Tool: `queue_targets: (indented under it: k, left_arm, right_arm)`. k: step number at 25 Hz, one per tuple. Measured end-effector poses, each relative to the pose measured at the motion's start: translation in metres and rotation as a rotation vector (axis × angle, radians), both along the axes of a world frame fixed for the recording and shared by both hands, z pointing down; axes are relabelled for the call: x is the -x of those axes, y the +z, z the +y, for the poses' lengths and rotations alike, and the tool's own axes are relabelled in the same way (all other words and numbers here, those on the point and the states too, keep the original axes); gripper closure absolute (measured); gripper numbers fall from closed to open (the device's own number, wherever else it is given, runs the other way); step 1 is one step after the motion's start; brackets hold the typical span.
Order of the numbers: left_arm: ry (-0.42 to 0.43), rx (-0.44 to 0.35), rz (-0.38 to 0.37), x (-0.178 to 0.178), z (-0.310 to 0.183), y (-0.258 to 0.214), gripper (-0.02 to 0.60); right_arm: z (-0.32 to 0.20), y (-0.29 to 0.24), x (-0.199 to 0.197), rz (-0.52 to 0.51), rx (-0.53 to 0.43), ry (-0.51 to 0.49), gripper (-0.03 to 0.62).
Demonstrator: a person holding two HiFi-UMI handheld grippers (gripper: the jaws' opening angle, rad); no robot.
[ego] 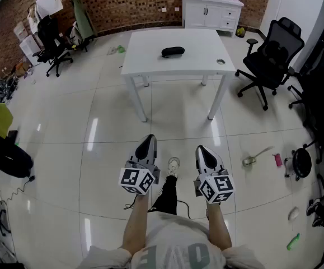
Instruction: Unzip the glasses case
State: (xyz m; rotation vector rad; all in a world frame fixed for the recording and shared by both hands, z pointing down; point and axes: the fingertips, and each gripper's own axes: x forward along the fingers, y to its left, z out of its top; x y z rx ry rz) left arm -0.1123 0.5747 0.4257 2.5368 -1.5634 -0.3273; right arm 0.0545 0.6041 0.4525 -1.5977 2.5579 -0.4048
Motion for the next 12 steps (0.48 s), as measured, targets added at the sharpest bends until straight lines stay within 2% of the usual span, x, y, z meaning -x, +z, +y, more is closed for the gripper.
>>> queue_targets:
  k: [5, 9, 12]
  left_arm:
    - [0.01, 0.013, 0.008, 0.015, -0.153, -0.001, 0.589]
    - [0.049, -0.01, -0.015, 0.019, -0.285, -0.027, 0.589]
    - [0.067, -0.043, -0.02, 0.02, -0.366, -0.05, 0.589]
  right_arm:
    - [-0.148, -0.004, 0.011, -0.001, 0.005, 0.019, 0.595]
    - [-0.28, -0.026, 0.026, 0.017, -0.014, 0.017, 0.595]
    - [-0.362, -0.048, 0.033, 0.006, -0.051, 0.018, 0.595]
